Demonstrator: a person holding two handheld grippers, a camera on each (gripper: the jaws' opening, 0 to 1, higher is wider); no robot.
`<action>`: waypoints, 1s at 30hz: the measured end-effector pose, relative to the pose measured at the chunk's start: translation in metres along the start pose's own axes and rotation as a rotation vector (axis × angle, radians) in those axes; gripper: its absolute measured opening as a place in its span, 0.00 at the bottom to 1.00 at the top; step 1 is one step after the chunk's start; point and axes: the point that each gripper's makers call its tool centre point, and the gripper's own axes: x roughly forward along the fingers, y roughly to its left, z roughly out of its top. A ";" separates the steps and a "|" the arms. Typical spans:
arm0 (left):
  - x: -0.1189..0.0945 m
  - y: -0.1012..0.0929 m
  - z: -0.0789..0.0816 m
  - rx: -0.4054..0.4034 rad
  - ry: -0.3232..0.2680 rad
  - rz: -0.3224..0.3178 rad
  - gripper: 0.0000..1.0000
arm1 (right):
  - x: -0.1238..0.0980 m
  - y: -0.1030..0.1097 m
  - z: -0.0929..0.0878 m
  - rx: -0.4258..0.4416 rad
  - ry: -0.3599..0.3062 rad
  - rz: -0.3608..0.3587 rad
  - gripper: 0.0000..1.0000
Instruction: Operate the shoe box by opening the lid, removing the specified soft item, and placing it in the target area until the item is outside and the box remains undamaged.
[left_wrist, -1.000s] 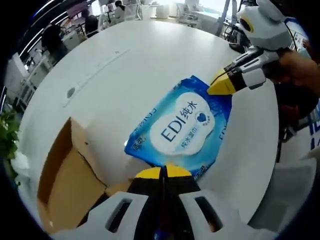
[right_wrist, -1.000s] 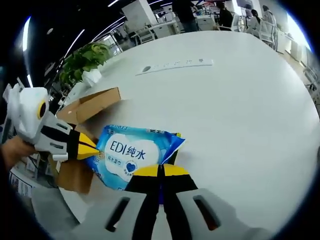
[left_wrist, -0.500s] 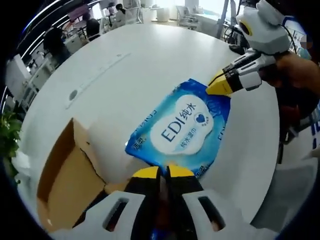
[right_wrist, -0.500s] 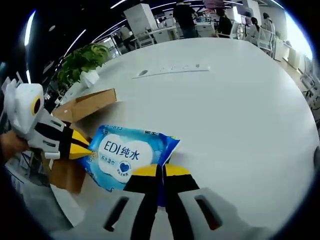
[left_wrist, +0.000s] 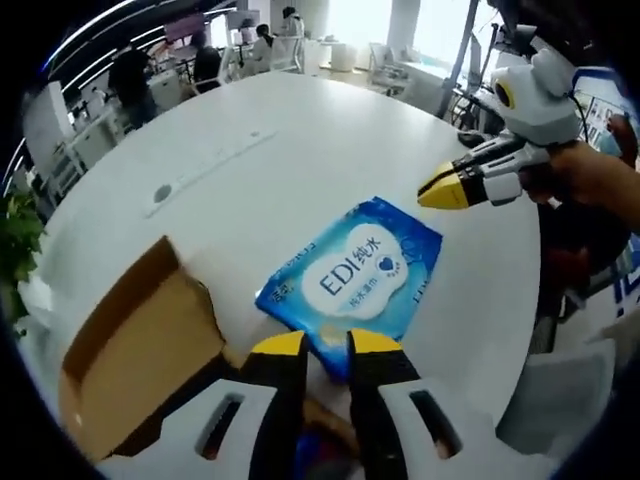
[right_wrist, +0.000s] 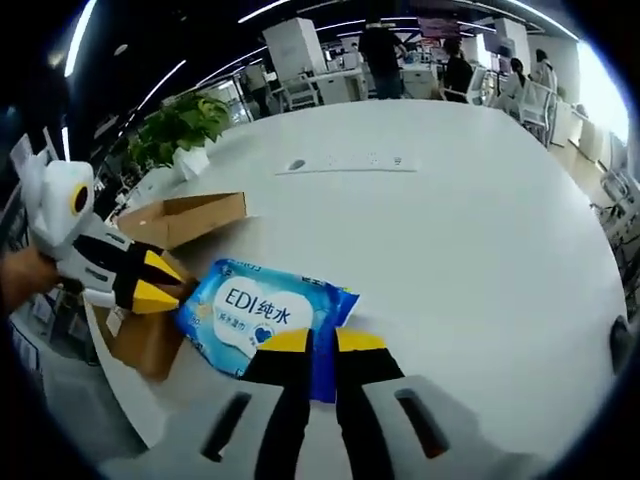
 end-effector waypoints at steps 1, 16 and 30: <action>-0.002 0.000 0.000 -0.007 -0.007 0.000 0.14 | -0.002 0.001 0.001 -0.006 -0.002 0.000 0.08; -0.038 0.003 -0.017 -0.080 -0.086 0.011 0.21 | -0.032 0.030 0.010 -0.110 -0.011 0.039 0.20; -0.069 0.020 -0.039 -0.113 -0.130 0.060 0.25 | -0.050 0.079 0.017 -0.224 -0.010 0.109 0.27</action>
